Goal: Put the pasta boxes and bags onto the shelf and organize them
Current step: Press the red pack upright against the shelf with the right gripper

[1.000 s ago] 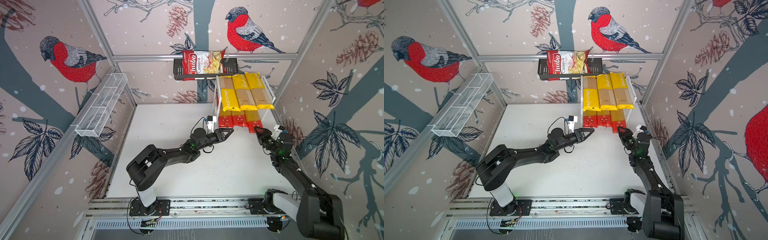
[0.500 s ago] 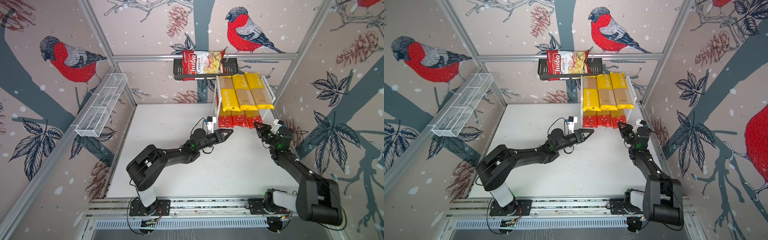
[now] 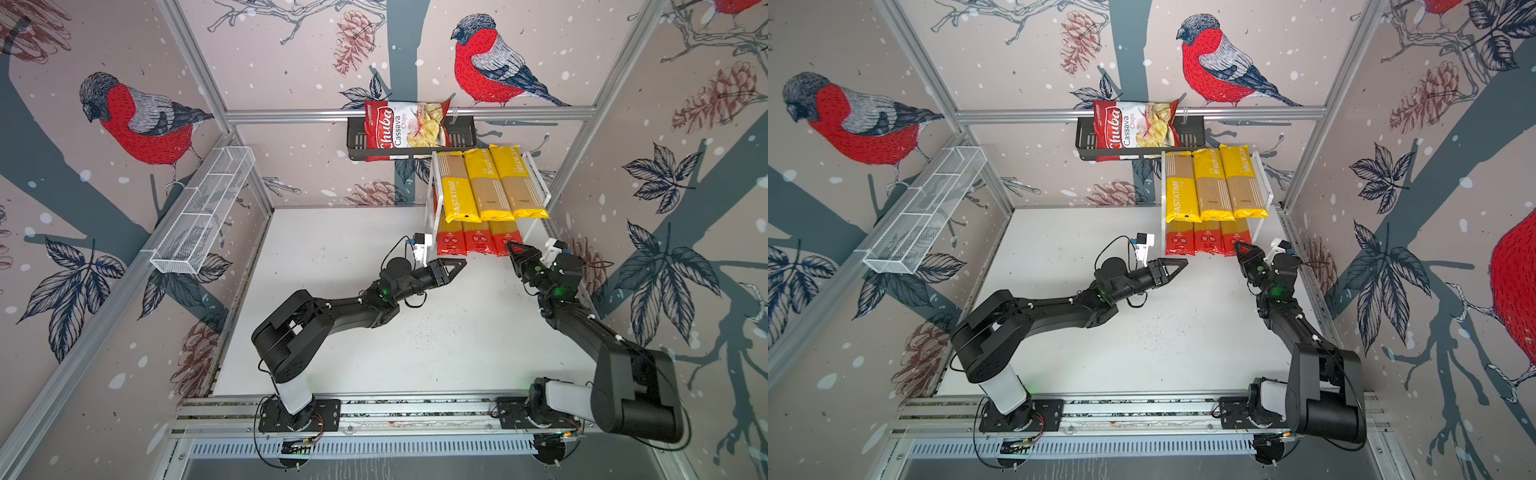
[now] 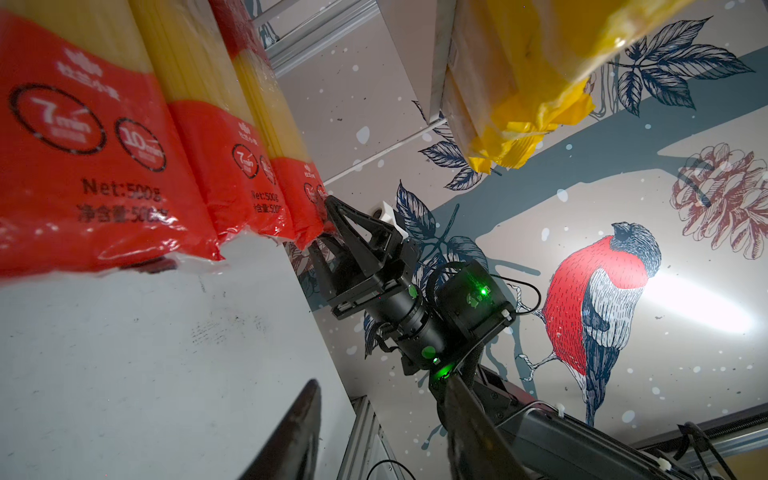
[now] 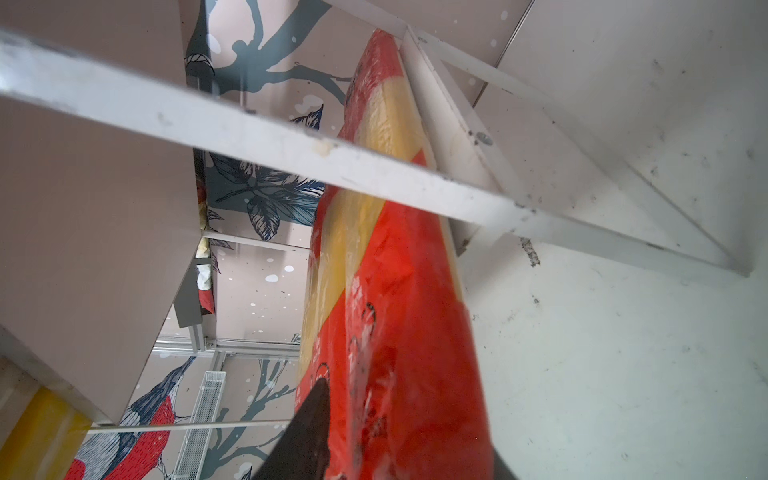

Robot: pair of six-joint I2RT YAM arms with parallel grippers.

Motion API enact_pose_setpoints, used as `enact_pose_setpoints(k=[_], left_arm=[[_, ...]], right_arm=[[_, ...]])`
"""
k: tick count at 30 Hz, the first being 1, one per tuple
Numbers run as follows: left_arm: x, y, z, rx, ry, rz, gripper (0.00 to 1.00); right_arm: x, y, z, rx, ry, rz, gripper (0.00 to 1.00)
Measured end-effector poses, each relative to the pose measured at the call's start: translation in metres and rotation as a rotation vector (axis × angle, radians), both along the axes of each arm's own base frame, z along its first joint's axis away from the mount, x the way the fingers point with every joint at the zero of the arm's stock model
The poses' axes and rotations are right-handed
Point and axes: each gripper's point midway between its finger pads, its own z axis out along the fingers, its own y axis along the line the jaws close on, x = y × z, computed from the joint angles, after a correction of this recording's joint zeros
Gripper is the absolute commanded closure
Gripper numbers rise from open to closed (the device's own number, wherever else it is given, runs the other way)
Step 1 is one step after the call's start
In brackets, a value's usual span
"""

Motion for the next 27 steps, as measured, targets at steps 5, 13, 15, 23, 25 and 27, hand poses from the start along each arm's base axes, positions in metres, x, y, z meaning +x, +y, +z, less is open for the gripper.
enact_pose_setpoints(k=[5,13,15,23,25,27], left_arm=[[0.0,0.001,0.0,0.004,-0.008,0.005,0.52],[-0.001,0.001,0.0,0.009,-0.018,0.005,0.52],[-0.001,0.003,0.0,0.011,-0.019,0.015,0.52],[-0.007,0.011,-0.006,0.051,-0.03,0.023,0.51],[-0.01,0.014,-0.011,0.075,-0.034,0.023,0.51],[-0.015,0.019,-0.017,0.105,-0.042,0.022,0.5]], right_arm=[[-0.009,0.001,-0.001,-0.004,0.003,0.001,0.64],[-0.005,0.0,-0.007,-0.005,0.025,0.001,0.72],[-0.004,0.0,-0.005,-0.012,0.018,0.003,0.72],[-0.012,0.002,-0.006,-0.029,0.023,0.015,0.39],[-0.016,0.002,-0.004,-0.051,0.023,0.02,0.33],[-0.023,0.002,-0.008,-0.082,0.038,0.023,0.31]])
